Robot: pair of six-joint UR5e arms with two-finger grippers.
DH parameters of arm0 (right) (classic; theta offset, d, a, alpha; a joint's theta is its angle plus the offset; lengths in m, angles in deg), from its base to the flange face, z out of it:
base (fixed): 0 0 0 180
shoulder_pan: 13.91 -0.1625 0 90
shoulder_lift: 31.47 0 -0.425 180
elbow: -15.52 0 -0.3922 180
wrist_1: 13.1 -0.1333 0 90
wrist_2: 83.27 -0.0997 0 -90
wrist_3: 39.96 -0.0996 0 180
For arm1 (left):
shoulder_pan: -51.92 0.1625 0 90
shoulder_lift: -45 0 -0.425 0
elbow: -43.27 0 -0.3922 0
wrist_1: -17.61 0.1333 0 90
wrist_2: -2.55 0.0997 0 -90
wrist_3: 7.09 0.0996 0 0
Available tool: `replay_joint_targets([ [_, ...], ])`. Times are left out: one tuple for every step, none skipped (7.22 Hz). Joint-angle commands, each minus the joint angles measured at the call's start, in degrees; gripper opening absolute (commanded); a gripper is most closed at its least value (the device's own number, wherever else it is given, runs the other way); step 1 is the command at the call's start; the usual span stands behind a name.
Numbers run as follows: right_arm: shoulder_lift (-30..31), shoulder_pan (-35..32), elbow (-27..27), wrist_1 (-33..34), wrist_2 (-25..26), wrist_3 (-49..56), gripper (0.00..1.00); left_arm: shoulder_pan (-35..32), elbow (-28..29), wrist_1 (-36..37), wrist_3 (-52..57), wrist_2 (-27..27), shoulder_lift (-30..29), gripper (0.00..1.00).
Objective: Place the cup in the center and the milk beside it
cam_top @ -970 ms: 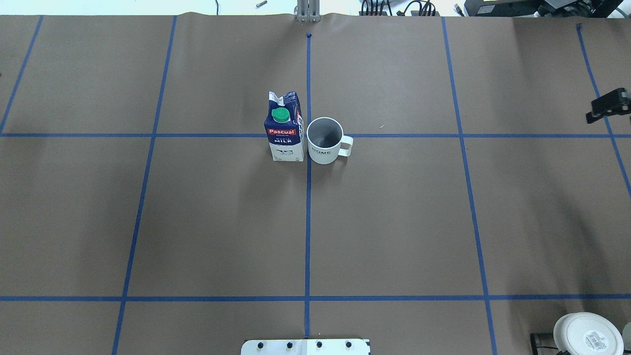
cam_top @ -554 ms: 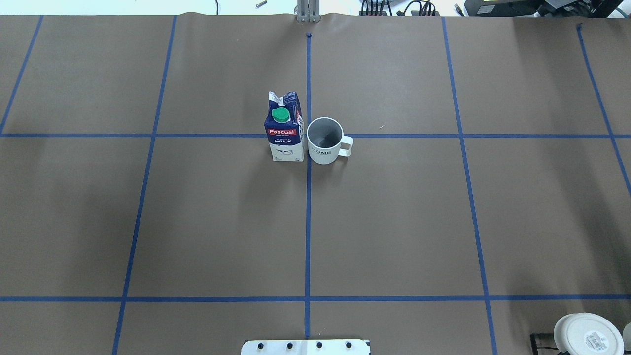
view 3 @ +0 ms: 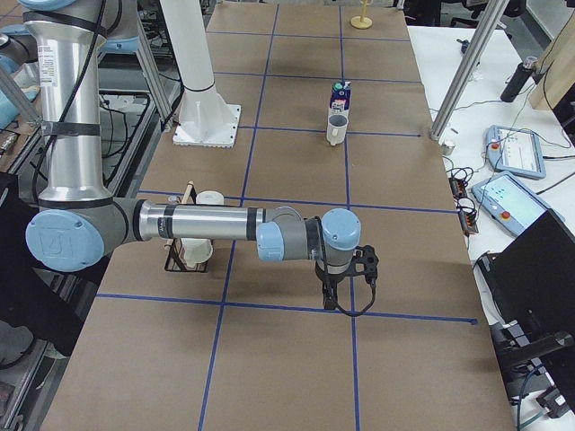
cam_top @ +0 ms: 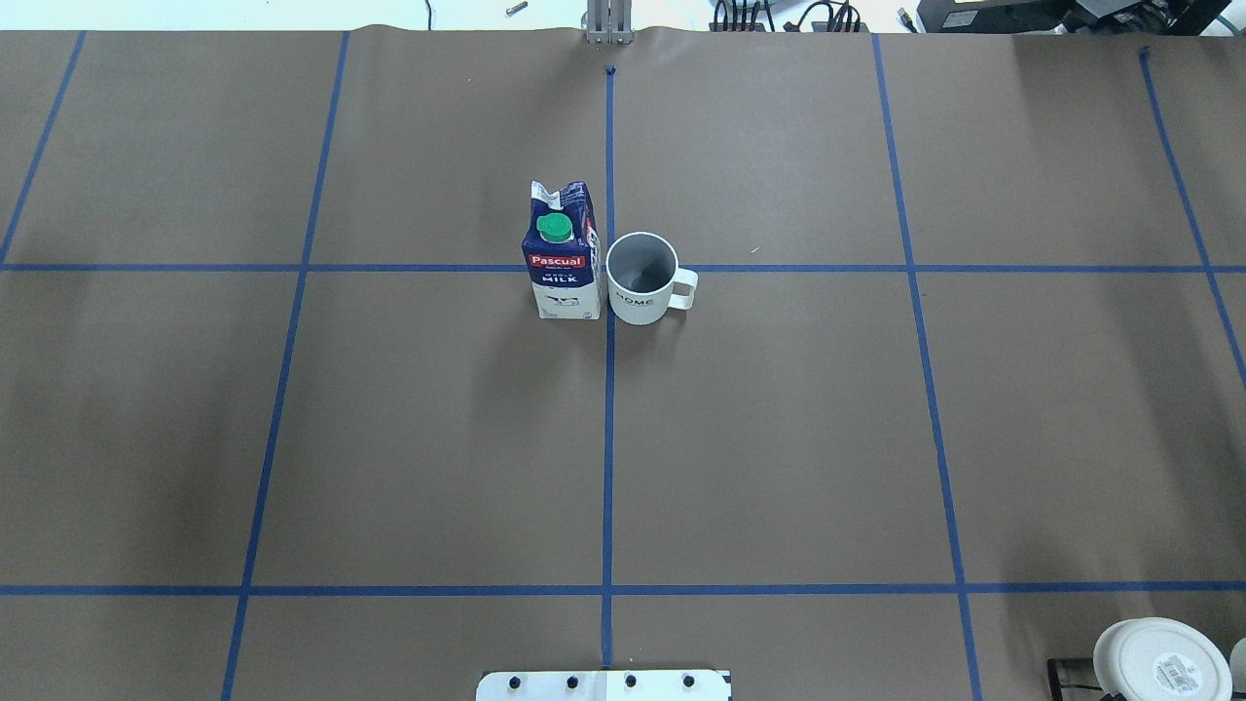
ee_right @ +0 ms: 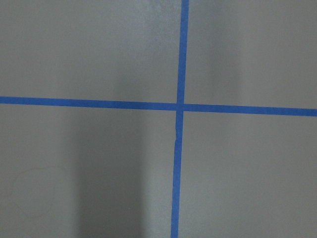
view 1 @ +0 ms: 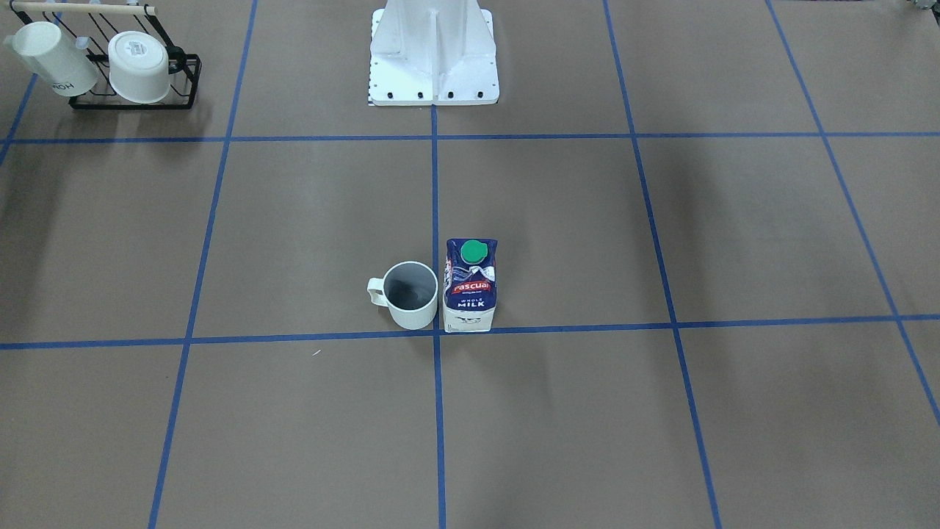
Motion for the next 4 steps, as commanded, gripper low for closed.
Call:
replay_joint_targets([
  [-0.5,-1.3,1.1,2.8,-0.6,0.3,1.0,-3.6,-0.5,0.1,0.2,-2.6,2.6,0.98],
  [-0.3,-1.3,1.7,2.9,-0.6,0.3,1.0,-3.6,-1.5,0.1,-0.3,-2.6,2.8,0.98],
  [-0.7,-1.0,3.3,6.3,-0.6,0.3,1.0,-3.6,-2.1,0.4,-0.4,-2.4,2.9,0.98],
  [-1.7,-1.1,4.5,9.7,-0.3,0.3,1.0,-3.9,-2.9,0.7,-0.4,-2.4,2.9,0.98],
])
